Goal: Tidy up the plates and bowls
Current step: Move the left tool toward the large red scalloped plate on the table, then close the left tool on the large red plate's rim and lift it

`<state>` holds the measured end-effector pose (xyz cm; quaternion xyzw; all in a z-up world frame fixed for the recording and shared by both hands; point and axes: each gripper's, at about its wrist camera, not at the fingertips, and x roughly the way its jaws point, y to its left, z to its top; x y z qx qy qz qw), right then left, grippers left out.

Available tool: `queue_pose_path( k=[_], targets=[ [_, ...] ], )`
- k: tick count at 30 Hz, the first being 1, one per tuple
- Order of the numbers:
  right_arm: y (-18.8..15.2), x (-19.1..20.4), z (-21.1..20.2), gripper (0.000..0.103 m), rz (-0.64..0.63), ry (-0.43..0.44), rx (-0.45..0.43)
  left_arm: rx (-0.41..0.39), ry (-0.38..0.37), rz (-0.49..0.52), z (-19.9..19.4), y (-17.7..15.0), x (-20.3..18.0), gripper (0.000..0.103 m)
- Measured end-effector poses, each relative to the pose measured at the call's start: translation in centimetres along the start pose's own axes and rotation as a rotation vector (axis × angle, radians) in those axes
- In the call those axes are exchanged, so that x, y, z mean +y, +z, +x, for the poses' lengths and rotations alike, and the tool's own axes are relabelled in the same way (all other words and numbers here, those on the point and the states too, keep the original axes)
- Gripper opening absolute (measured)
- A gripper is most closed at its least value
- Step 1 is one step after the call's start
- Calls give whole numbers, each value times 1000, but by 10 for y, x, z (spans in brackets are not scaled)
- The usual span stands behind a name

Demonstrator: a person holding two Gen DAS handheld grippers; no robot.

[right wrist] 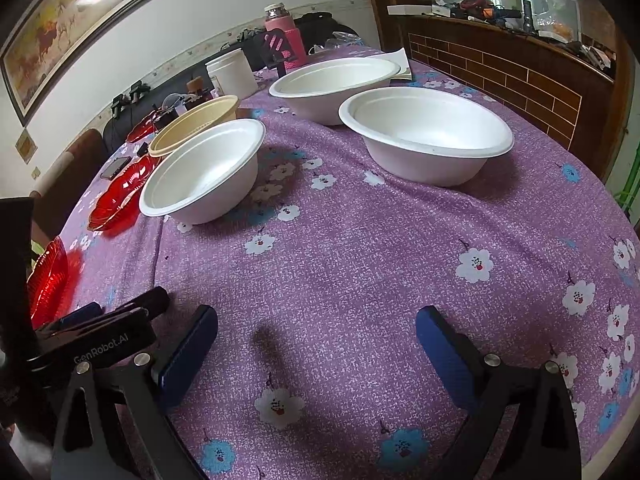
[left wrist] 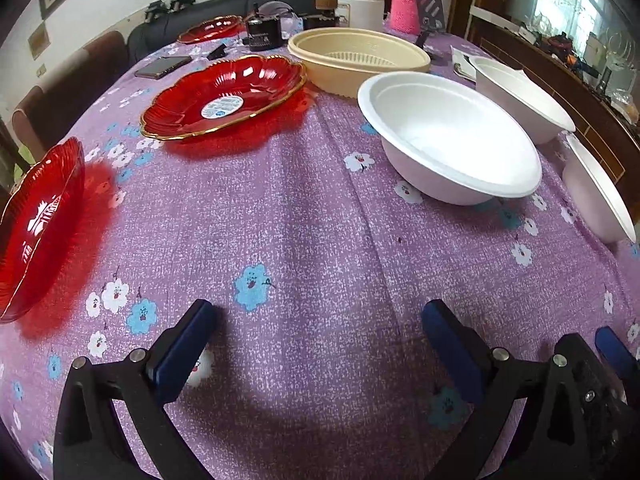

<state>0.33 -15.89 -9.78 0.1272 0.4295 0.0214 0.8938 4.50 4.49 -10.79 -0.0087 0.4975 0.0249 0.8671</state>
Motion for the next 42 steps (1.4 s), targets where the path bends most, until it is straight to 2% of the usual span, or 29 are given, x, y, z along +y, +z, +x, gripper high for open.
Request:
queue_pose_path(
  k=[2,8,12,14,17,20,22,25,28,31,33,39,42],
  targets=[
    [0,0,0,101,-2,6,0,23,-18,23,-2,-2,1,103],
    [-1,4,-2,101,-35,4,8,18,-73,25,-19,-23,7,103],
    [-1,31,-22,101,-163,-35,-56,-33,-121,-14,-50,-36,31,102],
    [1,50,-39,101,-217,1,-92,-85,-139,-50,-73,-39,52,102],
    [8,89,-54,101,-293,95,-101,-168,-108,-114,-106,-40,94,102],
    [15,130,-51,101,-319,235,-36,-227,-66,-163,-130,-38,133,102],
    [18,157,-40,101,-312,328,40,-260,-26,-211,-144,-39,165,102],
    [19,193,-26,101,-314,394,86,-289,7,-274,-156,-41,212,102],
    [19,225,-14,101,-326,414,106,-294,53,-328,-157,-40,258,102],
    [22,246,0,101,-327,429,144,-291,136,-350,-154,-33,293,102],
    [24,262,13,101,-333,435,170,-287,158,-360,-149,-29,312,102],
    [28,293,46,96,-302,445,241,-196,126,-442,-105,-5,364,102],
    [28,308,65,87,-294,442,281,-167,92,-462,-82,7,378,102]
  ],
)
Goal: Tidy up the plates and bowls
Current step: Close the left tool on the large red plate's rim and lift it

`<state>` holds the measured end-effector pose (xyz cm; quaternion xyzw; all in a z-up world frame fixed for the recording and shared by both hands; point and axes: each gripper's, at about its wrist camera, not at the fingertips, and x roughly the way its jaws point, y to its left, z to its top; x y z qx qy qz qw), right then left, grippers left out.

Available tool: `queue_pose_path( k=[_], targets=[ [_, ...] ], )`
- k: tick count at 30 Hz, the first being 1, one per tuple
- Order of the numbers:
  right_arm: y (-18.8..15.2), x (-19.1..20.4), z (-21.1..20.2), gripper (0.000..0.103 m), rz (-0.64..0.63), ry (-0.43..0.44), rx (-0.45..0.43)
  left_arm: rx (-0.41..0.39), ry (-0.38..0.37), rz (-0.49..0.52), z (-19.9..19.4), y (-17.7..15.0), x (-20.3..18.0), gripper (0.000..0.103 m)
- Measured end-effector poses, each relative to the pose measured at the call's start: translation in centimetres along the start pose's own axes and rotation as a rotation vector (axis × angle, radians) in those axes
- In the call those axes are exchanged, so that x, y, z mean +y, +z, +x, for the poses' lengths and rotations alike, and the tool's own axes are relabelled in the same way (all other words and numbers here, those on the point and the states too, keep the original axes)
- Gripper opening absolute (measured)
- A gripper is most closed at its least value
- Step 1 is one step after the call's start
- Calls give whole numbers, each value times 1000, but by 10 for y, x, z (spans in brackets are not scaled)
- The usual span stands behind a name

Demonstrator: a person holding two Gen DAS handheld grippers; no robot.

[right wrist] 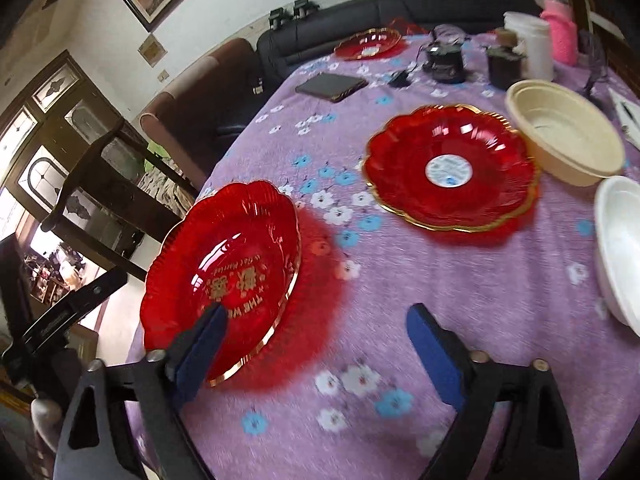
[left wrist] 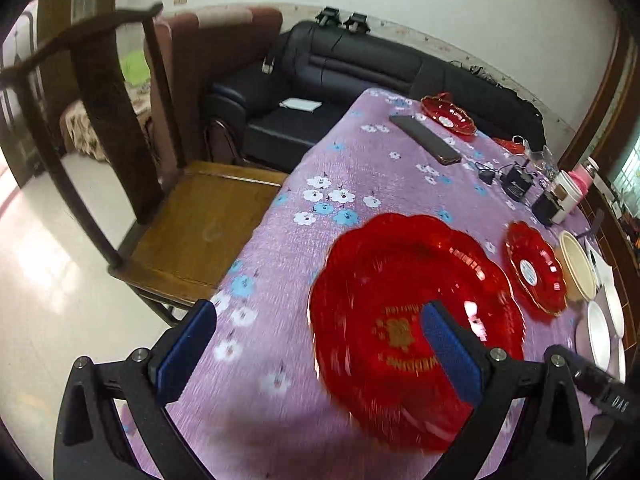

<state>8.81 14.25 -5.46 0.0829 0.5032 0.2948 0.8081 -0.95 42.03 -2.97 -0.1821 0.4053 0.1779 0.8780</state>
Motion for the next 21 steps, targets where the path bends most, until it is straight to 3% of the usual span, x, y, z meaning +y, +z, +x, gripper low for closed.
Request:
queue_pose_path(
  k=[4,6,8,10,12,15,21],
  targets=[
    [6,1,26,81,27,3,52,41,-13,-2,29,9,-5,101],
    [7,1,39,77,36,3,79,68,-12,11,41,11,-8,94],
    [7,2,48,72,44,7,98,124,-39,32,56,9,-15,72],
    [9,3,52,68,40,1,90,171,-57,45,66,8,-20,57],
    [12,5,54,62,31,6,98,168,-29,59,69,5,-24,49],
    [13,7,58,36,27,27,117,173,-40,39,71,5,-25,23],
    [10,3,56,25,35,1,99,164,-32,41,66,1,-32,21]
  ],
)
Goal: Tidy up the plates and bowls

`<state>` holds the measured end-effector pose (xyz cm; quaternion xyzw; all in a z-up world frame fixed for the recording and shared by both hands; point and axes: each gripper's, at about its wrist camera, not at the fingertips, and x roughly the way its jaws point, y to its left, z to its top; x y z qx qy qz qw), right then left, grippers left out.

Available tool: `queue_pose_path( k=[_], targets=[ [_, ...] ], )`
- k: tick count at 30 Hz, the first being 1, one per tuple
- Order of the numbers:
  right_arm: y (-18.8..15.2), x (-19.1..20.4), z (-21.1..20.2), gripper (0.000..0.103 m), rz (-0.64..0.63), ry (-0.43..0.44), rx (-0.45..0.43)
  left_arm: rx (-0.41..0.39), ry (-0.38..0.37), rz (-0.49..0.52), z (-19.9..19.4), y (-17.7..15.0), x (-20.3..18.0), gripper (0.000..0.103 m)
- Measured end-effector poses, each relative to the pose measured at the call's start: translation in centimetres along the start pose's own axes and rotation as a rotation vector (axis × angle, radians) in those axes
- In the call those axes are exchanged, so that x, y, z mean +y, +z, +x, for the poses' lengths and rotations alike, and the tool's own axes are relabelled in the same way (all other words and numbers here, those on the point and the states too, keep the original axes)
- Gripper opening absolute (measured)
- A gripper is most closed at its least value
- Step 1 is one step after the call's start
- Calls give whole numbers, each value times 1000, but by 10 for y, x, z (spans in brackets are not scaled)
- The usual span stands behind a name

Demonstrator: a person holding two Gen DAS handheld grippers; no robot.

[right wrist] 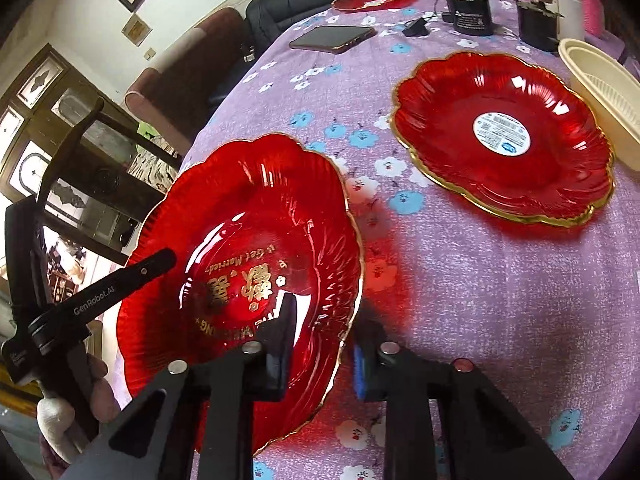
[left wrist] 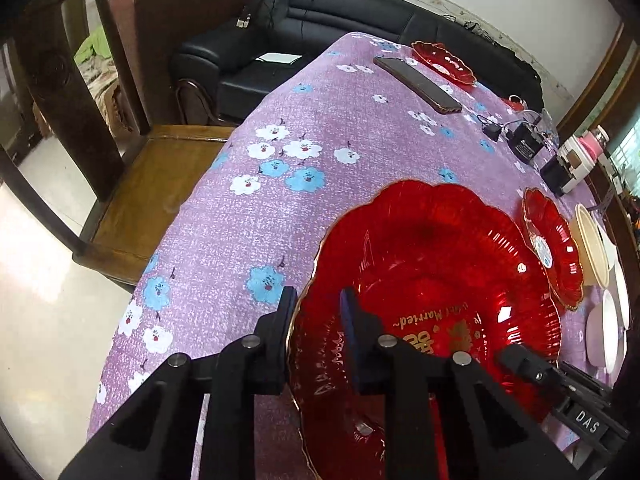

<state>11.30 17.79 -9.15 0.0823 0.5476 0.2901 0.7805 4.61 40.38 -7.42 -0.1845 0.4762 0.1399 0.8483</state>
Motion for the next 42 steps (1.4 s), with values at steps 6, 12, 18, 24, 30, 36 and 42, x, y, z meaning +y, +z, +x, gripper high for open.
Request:
queue_pose_path(
  k=[6,12,18,24,30,36,42],
  targets=[
    [-8,-1,-14,24,-26,-8,-12,-44,10,29,-21,-11,-13,21],
    [-28,3,-24,24,-81,-14,-21,-49,20,16,-26,-30,-10,21],
    [-45,6,-20,24,-105,0,6,-39,21,-21,-27,-45,3,21],
    [-56,10,-20,24,-122,-2,9,-45,19,-21,-33,-54,8,21],
    [-52,5,-22,25,-95,8,-9,-28,12,-21,-36,-60,6,28],
    [-50,3,-47,50,-122,3,-98,-105,31,-8,-69,-64,-2,63],
    [-47,-18,-74,53,-96,-12,-162,-139,3,-1,-102,-65,-13,67]
  ],
)
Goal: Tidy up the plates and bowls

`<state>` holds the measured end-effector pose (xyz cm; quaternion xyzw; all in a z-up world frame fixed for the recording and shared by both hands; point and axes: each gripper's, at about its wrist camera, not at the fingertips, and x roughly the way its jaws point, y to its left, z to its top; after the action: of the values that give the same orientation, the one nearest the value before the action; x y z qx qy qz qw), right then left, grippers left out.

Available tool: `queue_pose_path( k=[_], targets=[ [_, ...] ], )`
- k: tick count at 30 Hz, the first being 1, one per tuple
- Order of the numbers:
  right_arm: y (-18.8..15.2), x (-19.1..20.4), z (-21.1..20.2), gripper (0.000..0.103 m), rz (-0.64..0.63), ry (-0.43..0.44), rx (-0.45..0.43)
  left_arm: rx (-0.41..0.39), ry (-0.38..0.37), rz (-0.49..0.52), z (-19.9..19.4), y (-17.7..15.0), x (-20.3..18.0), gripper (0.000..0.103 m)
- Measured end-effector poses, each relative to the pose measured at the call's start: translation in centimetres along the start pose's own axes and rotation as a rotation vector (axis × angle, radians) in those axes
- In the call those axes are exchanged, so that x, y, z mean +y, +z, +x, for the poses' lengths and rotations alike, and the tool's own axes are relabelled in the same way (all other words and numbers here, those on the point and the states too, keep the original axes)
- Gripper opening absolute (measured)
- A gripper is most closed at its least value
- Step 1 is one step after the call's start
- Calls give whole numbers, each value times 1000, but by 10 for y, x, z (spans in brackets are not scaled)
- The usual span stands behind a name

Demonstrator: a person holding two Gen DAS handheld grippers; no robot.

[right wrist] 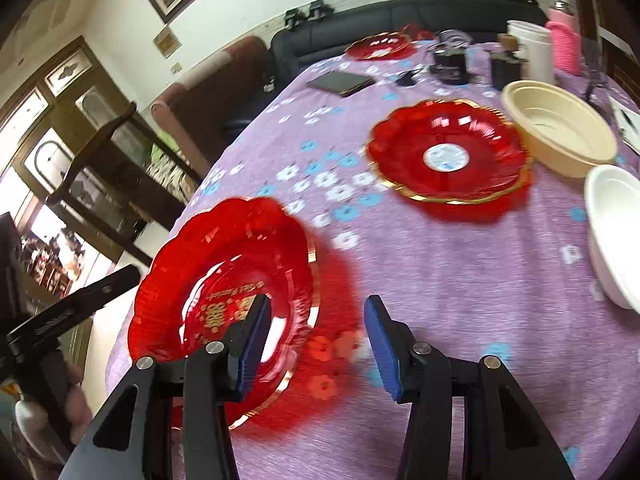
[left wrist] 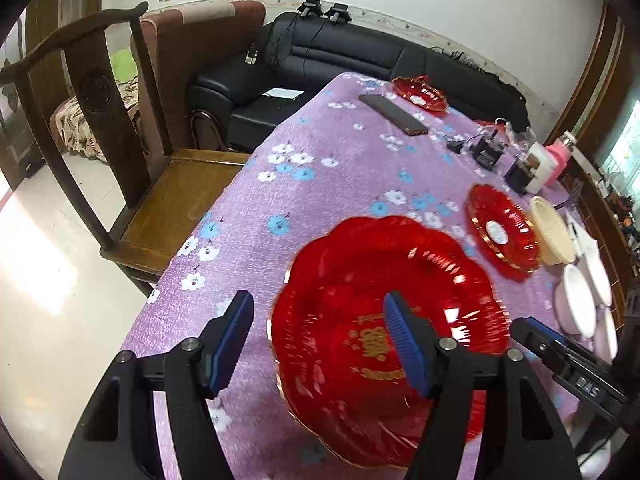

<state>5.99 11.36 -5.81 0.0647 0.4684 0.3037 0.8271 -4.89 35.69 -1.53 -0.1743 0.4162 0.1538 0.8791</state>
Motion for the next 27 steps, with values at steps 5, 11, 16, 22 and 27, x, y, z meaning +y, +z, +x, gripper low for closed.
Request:
queue_pose_path(
  k=[5,11,16,22,27],
  targets=[
    [2,-26,-9,53,50,-19,-14,-13,-34,54,-19,8,-25,75],
    [1,-52,-15,53,103,-36,-20,-15,-70,131,-33,20,-59,75],
    [4,-69,-21,53,123,-44,-40,0,-72,157,-34,35,-73,75],
    [17,-81,-27,53,140,-40,-70,-26,-26,191,-33,64,-91,75],
    [36,-89,-31,53,143,-37,-101,-23,-12,227,-24,89,-116,75]
  ],
)
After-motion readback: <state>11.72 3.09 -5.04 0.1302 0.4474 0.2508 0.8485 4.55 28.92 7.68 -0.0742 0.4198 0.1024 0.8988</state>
